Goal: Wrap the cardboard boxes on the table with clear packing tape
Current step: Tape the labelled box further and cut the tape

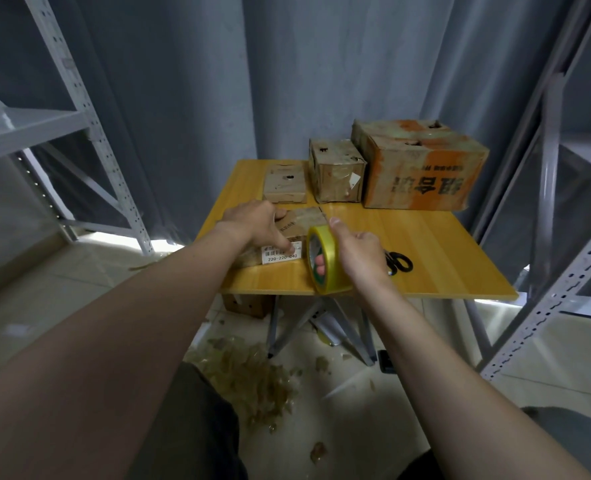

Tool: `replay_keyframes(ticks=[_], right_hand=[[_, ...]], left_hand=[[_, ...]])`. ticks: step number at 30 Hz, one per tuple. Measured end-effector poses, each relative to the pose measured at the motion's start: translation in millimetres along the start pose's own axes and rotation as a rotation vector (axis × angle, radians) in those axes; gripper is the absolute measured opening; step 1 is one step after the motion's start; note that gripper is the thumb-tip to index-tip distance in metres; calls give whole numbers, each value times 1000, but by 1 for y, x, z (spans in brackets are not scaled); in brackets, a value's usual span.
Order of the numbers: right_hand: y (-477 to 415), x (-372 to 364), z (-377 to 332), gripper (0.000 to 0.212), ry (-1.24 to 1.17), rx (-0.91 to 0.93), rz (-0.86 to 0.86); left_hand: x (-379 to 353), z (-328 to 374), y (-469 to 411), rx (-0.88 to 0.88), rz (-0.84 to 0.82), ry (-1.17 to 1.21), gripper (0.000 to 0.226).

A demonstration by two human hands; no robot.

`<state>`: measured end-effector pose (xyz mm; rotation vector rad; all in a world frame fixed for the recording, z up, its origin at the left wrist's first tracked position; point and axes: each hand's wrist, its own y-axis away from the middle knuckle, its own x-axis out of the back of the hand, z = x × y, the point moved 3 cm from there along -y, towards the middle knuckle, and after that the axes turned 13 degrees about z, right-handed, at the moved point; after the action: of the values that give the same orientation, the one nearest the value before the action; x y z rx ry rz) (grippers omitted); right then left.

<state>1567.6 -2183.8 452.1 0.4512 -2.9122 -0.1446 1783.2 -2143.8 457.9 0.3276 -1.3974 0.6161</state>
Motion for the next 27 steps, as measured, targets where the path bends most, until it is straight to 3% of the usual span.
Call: replay_keyframes(ticks=[12,23,27], right_hand=[[3,-1,11,50,7,-16,10],[21,7,-10,41,-56,61,-41],[27,14,-36,30,-135,69,-67]], left_hand=[[5,-4,1,-78,-54,-3,105],[25,-8,-1,-87,-266,232,64],[29,-13,-5,-65,-320,235,73]])
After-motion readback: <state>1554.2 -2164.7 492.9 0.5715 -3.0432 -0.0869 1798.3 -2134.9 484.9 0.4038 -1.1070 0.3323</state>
